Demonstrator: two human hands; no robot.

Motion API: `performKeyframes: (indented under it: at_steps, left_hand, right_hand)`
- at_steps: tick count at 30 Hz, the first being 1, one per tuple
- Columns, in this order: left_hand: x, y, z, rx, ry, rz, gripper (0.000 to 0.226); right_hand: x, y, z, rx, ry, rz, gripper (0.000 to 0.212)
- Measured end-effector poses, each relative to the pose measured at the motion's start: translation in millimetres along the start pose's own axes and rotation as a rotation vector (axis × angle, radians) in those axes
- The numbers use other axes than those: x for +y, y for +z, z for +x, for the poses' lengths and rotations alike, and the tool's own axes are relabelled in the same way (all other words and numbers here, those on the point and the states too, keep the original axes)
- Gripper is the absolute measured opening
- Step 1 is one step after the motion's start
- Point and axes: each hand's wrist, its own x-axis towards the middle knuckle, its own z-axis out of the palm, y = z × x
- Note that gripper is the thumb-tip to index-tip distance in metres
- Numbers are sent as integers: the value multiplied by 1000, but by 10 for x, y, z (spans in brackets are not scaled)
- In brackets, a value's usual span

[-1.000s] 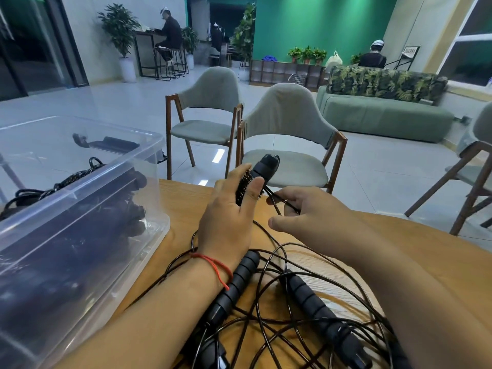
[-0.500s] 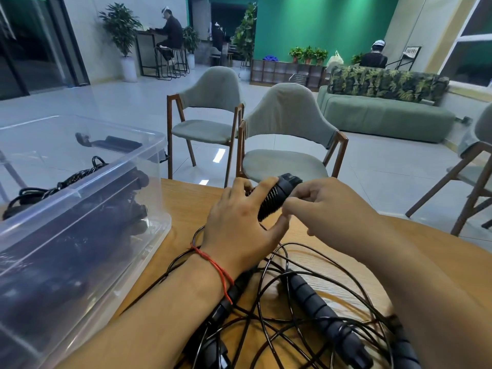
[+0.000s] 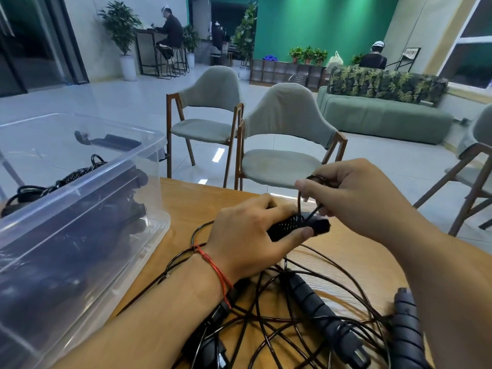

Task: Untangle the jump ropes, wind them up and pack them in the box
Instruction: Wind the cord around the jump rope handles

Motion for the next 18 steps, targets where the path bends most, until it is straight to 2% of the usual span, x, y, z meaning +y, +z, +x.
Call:
performKeyframes:
  at_steps: [5,8,10,14,18]
  left_hand:
    - [16,-6,-10,67,157,-169,45]
    - [-1,-15,-14,123,148,-287,48]
    - [-11,-17,-17,145,125,-365,50]
    - [-19,-22,-21,217,89,-382,60]
    - [-29,-22,-18,176,173,-372,57]
  right_hand:
    - [185,52,53,-123,77,220,33]
    - [235,102,52,-208,179,451,35]
    - [270,137,63,-201,249,555,34]
    - [320,190,95,-165,282,569,37]
    - [289,191,84,-219,323,642,29]
